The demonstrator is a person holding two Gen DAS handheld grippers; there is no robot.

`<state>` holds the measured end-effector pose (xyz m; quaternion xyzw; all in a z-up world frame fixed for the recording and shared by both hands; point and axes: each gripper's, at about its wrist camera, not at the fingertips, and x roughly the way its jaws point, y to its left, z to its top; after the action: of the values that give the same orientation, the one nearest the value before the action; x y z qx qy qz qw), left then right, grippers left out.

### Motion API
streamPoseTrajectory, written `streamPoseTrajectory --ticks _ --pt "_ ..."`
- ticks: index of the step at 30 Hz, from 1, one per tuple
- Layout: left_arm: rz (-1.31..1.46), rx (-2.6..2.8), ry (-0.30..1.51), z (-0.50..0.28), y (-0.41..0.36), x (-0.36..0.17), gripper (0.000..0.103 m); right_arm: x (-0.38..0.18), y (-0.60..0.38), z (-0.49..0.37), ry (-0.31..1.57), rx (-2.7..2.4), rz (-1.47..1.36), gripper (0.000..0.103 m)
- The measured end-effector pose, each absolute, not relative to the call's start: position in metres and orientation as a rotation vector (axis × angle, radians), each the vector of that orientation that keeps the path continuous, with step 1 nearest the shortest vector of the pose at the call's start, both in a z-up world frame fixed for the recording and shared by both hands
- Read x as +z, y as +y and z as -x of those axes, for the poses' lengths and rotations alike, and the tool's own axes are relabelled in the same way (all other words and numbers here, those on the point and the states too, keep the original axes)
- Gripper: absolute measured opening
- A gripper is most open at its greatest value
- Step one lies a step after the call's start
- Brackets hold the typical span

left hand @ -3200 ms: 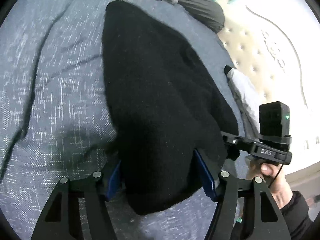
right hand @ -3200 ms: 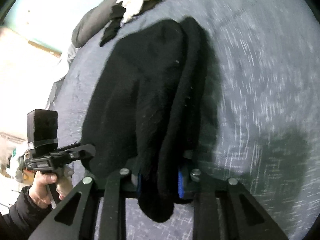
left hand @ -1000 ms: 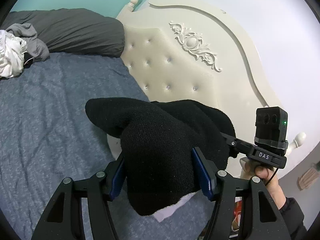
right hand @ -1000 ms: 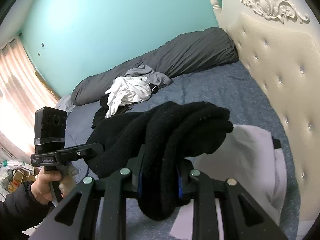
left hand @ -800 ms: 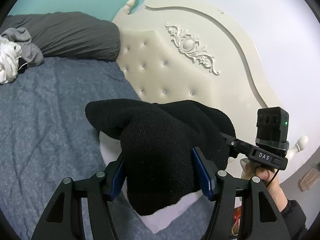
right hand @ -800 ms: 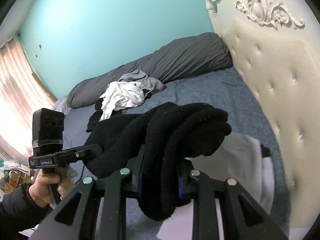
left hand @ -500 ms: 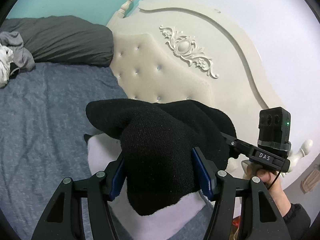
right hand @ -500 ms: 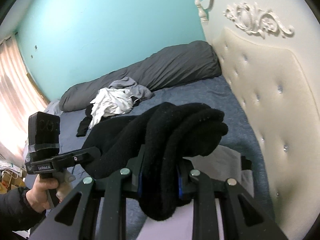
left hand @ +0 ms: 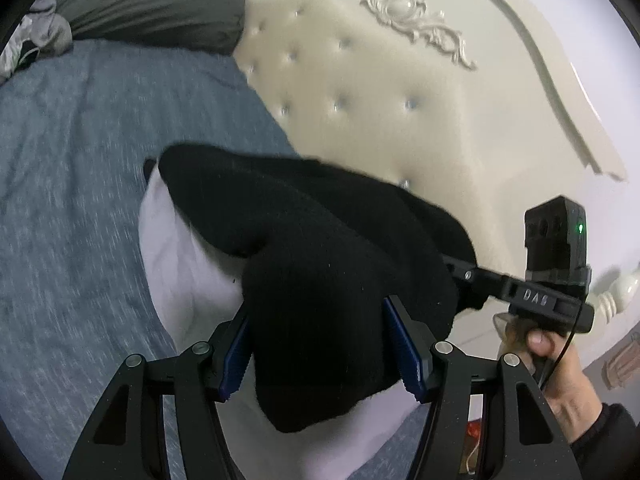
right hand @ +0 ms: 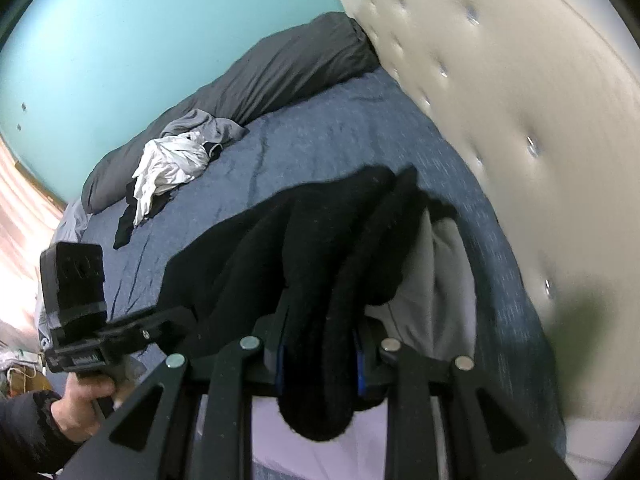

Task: Fold clothes
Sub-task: 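Lower the folded black sweatshirt onto the light grey folded cloth with both tools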

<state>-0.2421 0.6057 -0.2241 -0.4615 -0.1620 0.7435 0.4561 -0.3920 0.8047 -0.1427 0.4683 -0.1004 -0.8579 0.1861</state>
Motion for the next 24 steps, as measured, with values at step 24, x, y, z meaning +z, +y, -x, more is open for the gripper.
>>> streamPoseTrajectory --ticks 24 --pt "1.361 1.652 -0.485 0.212 0.596 -0.246 0.066 -0.16 0.834 0.349 -0.515 -2.248 -1.479 0.024"
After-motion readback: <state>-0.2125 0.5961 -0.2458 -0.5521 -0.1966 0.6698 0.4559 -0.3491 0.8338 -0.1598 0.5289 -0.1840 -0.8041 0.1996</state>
